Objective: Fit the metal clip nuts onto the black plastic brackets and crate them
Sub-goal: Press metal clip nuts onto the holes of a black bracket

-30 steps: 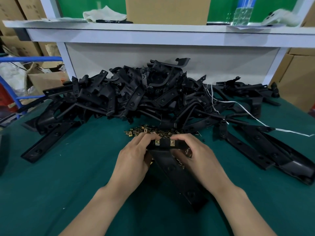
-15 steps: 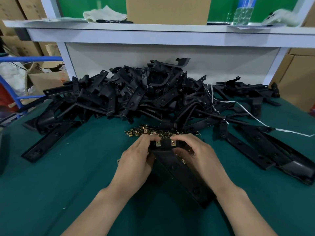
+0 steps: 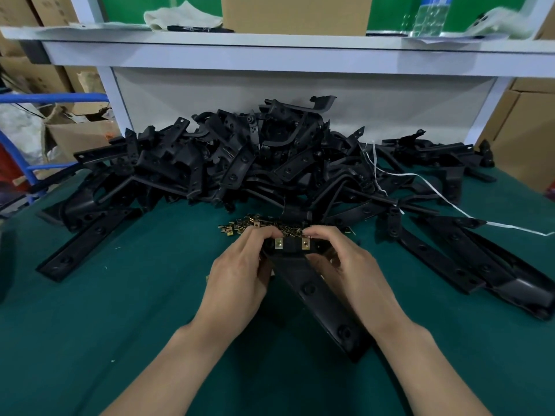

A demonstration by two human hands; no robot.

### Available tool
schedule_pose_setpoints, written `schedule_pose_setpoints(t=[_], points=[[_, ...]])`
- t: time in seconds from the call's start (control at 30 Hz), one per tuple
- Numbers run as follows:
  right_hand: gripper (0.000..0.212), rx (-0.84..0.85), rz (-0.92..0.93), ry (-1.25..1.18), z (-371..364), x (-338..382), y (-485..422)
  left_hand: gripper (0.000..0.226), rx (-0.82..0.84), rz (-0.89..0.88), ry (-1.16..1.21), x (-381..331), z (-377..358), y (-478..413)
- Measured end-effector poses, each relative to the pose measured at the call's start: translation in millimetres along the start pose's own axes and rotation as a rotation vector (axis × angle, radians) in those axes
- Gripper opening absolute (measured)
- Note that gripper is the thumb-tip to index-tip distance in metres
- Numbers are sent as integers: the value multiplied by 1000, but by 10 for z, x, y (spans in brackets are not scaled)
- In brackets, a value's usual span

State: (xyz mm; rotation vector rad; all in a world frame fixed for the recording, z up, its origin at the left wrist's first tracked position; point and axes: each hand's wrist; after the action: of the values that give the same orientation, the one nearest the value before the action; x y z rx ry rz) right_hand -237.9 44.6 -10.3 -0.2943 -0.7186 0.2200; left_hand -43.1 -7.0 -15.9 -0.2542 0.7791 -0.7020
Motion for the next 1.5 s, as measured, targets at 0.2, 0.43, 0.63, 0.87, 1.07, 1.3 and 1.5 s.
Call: schedule_pose_setpoints(t=[0.2, 0.43, 0.63, 0.87, 1.07, 1.3, 1.5], points=[[18, 99, -99, -10, 14, -73, -109, 22, 4, 89, 41, -21, 10, 4], [26, -72, 0, -34, -76, 119, -36, 26, -16, 253, 721, -199, -36, -42], [40, -132, 46, 55, -177, 257, -6, 21, -48, 246, 980, -236, -25, -62], [54, -345, 375, -35, -137, 512, 82, 31, -267, 409, 992, -93, 149, -138], [28, -388, 272, -79, -79, 492, -6, 31, -113, 344, 748, -67, 231, -142], [30, 97, -77, -634, -164, 283, -84, 18, -5, 377, 875, -156, 89, -88], [31, -81, -109, -713, -97, 234, -97, 36, 15, 257, 892, -168, 71, -70]])
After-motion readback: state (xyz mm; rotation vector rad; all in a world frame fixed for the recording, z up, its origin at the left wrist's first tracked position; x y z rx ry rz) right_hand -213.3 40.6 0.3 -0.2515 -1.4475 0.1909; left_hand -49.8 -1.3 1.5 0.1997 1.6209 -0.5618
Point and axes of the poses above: each hand's wrist, its own y-axis away from the middle knuckle, its own z-axis out of the back of the hand, x = y × z, and after that the axes turned 10 degrees about x, right-handed
